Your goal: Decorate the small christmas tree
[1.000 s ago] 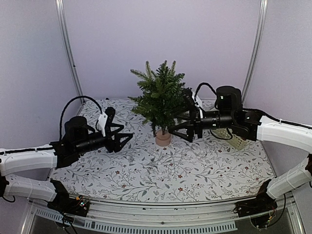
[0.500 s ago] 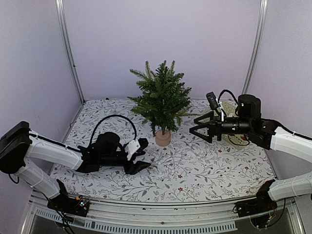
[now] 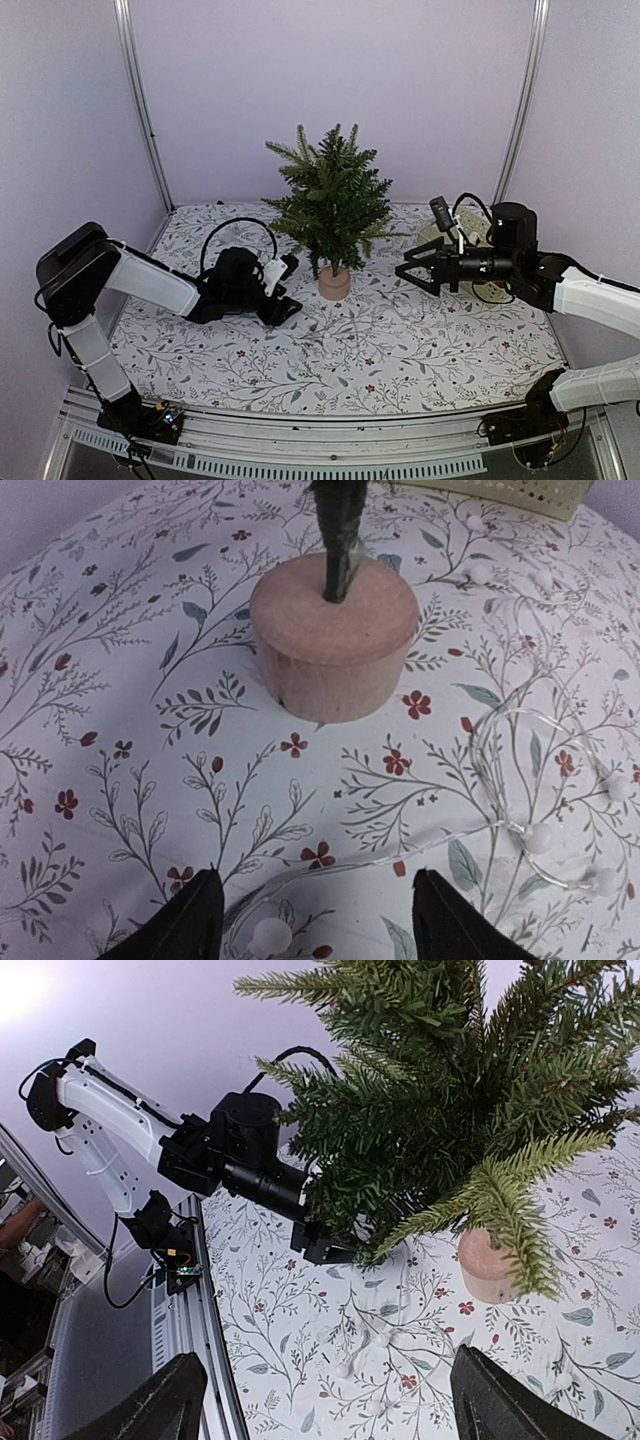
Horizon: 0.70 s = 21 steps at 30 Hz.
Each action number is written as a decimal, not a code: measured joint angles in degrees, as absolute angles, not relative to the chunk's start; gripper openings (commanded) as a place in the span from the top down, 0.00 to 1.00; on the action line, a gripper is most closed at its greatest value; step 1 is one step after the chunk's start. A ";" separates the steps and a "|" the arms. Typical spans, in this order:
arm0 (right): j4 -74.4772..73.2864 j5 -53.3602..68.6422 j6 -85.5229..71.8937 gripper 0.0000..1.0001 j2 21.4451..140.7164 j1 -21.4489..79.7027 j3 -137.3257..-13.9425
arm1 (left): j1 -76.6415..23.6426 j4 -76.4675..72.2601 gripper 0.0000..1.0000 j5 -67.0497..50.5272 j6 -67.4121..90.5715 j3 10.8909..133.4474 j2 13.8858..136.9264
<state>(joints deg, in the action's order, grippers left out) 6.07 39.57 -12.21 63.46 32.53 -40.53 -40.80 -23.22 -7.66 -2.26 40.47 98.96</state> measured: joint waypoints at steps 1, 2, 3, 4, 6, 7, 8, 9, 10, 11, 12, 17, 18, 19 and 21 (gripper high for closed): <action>6.22 39.59 -12.25 0.12 63.46 32.45 -40.42 | -40.71 -22.74 0.40 -7.44 -1.96 40.93 99.68; 6.33 39.59 -12.27 0.12 63.46 32.23 -40.38 | -40.62 -21.85 0.44 -7.16 -1.63 41.60 100.57; 6.59 39.62 -12.38 0.12 63.46 32.10 -40.32 | -40.53 -20.80 0.47 -6.79 -1.15 42.28 101.54; 6.72 39.62 -12.45 0.12 63.46 32.03 -40.29 | -40.45 -19.84 0.50 -6.48 -0.47 42.78 102.30; 6.96 39.66 -12.49 0.13 63.46 31.83 -40.18 | -40.16 -17.52 0.59 -5.43 0.80 43.62 103.66; 7.05 39.64 -12.51 0.13 63.48 31.75 -40.10 | -39.90 -16.45 0.64 -5.19 1.65 43.64 103.92; 7.07 39.66 -12.51 0.13 63.51 31.68 -40.07 | -39.62 -15.51 0.68 -4.82 2.46 43.57 103.94; 7.14 39.66 -12.51 0.13 63.57 31.55 -40.05 | -39.27 -15.14 0.74 -4.69 3.46 43.48 103.74; 7.31 39.70 -12.51 0.13 63.66 31.42 -40.05 | -38.96 -14.79 0.78 -4.43 4.47 43.35 103.48; 7.46 39.70 -12.51 0.13 63.77 31.31 -40.05 | -38.50 -14.41 0.82 -4.16 5.69 42.98 103.02; 7.62 39.75 -12.51 0.13 63.90 31.18 -40.05 | -37.89 -13.89 0.85 -3.95 6.94 42.46 102.41; 8.08 40.03 -12.49 0.14 64.27 30.37 -39.62 | -31.42 -11.53 1.00 -3.49 13.89 37.45 96.38; 8.12 40.14 -12.49 0.14 64.38 30.22 -39.55 | -29.67 -11.55 1.00 -3.25 15.38 37.10 94.59; 8.25 40.27 -12.49 0.14 64.49 30.06 -39.44 | -28.05 -10.83 1.00 -2.55 16.78 36.84 93.19; 8.25 40.56 -12.49 0.14 64.55 29.78 -39.18 | -25.19 -9.32 1.00 -0.75 18.79 36.03 91.22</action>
<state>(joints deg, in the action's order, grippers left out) 8.25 40.56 -12.49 64.55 29.78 -39.18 -25.19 -9.32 -0.75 18.79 36.03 91.22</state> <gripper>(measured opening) 0.863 0.025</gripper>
